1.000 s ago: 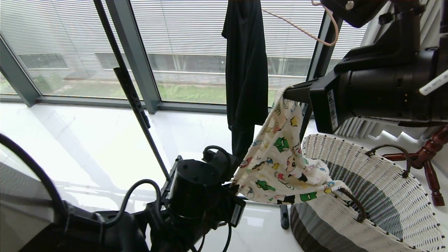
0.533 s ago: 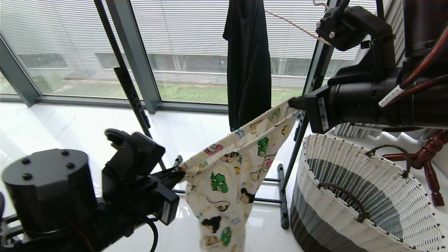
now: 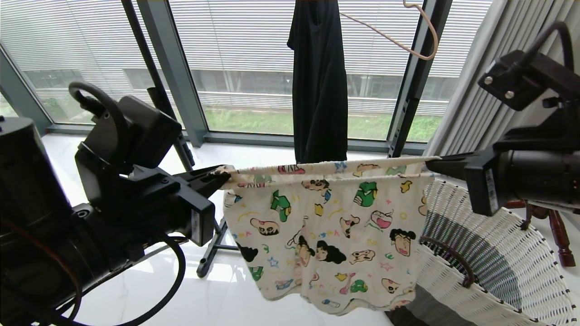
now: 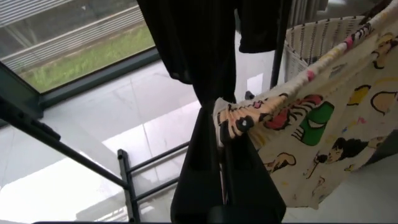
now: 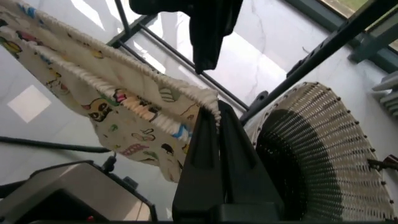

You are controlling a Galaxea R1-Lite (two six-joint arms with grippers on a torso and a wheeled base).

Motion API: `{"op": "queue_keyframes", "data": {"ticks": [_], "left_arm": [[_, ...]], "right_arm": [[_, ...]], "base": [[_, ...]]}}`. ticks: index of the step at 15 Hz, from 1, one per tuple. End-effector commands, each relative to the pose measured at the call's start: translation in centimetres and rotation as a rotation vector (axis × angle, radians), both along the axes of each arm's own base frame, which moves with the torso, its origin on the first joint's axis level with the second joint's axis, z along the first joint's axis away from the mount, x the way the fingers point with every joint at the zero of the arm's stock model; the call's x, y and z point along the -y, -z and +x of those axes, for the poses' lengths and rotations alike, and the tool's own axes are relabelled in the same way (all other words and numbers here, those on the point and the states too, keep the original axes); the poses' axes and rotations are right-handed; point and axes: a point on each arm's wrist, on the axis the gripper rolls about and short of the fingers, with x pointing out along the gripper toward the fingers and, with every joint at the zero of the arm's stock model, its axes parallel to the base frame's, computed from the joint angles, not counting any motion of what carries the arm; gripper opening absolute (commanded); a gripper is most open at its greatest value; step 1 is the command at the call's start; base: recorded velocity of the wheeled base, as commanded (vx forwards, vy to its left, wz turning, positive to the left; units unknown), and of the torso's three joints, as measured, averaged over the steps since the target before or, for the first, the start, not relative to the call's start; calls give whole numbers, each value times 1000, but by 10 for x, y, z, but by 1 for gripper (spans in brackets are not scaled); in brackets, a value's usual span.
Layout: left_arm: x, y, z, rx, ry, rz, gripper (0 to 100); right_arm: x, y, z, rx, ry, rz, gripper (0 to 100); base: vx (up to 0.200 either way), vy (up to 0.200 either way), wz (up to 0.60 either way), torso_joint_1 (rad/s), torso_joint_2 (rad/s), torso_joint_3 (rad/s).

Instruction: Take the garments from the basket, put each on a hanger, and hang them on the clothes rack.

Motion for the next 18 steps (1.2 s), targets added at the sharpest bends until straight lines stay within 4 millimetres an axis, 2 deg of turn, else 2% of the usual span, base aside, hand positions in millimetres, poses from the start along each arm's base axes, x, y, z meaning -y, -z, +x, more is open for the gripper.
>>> {"op": "queue_keyframes", "data": {"ticks": [1, 2, 4, 6, 8, 11, 14, 16, 18], "left_arm": [[15, -17, 8, 37, 28, -30, 0], [31, -31, 19, 66, 48, -55, 0], [54, -45, 37, 88, 66, -77, 0], [67, -48, 45, 70, 78, -62, 0], [67, -41, 42, 18, 81, -18, 0], [77, -21, 10, -55, 181, 44, 0], [77, 2, -40, -176, 333, 183, 0], [76, 8, -58, -255, 380, 216, 0], [78, 9, -62, -286, 386, 196, 0]], "right_arm": [[27, 9, -27, 7, -27, -8, 0], [42, 27, -46, 2, -110, -73, 0], [53, 48, -67, -13, -215, -172, 0], [52, 54, -71, -16, -252, -205, 0], [48, 52, -65, -8, -228, -197, 0], [26, 18, -25, 90, -107, -92, 0], [6, -22, 1, 165, -74, -20, 0], [-2, -34, 8, 196, -77, -12, 0], [-5, -37, 11, 207, -81, -20, 0]], "base": [[0, 0, 0, 0, 0, 0], [0, 0, 0, 0, 0, 0], [0, 0, 0, 0, 0, 0], [0, 0, 0, 0, 0, 0], [0, 0, 0, 0, 0, 0], [0, 0, 0, 0, 0, 0], [0, 0, 0, 0, 0, 0], [0, 0, 0, 0, 0, 0], [0, 0, 0, 0, 0, 0]]}}
